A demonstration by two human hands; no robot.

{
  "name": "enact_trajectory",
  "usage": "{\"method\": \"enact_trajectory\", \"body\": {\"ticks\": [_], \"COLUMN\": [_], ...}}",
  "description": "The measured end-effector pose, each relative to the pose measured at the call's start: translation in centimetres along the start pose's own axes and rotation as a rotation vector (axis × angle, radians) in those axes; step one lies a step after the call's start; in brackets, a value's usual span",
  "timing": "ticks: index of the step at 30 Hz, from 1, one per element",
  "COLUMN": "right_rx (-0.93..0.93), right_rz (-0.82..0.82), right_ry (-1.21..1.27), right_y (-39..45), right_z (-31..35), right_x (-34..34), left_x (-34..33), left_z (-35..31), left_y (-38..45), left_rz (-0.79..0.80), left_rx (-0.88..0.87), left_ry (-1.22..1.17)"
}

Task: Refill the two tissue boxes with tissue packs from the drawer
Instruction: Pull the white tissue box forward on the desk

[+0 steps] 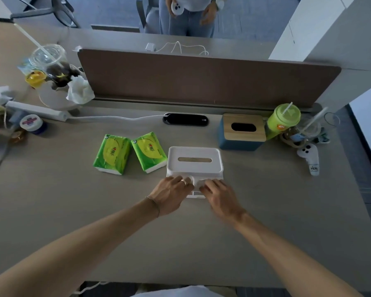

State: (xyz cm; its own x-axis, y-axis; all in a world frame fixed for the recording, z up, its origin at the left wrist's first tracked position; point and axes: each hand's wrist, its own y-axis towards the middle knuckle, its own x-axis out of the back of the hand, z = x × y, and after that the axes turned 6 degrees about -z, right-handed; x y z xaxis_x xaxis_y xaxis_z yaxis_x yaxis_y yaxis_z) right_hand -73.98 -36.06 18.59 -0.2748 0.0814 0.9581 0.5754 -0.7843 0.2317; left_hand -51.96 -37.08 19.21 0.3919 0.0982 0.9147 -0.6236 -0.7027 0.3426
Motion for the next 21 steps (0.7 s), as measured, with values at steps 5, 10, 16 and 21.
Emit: {"method": "enact_trajectory", "body": {"ticks": [5,10,16,21], "right_rx": [-0.015,-0.093,-0.267,-0.352], "right_rz": [-0.187,-0.283,-0.206,-0.057], "right_ry": [-0.079,-0.198,-0.21,-0.139], "right_y": [-0.1,-2.7,-8.7,-11.2], "right_z": [-0.5,-3.3,-9.8,-15.1], "right_x": [4.7,8.7,9.3,6.9], "left_x": [2.8,2.3,-2.8,-7.7], "left_z": [-1.3,-4.1,-9.5,-11.8], "left_y": [2.4,7.0,13.2,16.0], "left_rz": [-0.089,-0.107,-0.029,0.173], "left_rx": [0.006,-0.065,-0.086,-0.028], "left_ry": [-0.018,-0.016,-0.033,-0.005]}}
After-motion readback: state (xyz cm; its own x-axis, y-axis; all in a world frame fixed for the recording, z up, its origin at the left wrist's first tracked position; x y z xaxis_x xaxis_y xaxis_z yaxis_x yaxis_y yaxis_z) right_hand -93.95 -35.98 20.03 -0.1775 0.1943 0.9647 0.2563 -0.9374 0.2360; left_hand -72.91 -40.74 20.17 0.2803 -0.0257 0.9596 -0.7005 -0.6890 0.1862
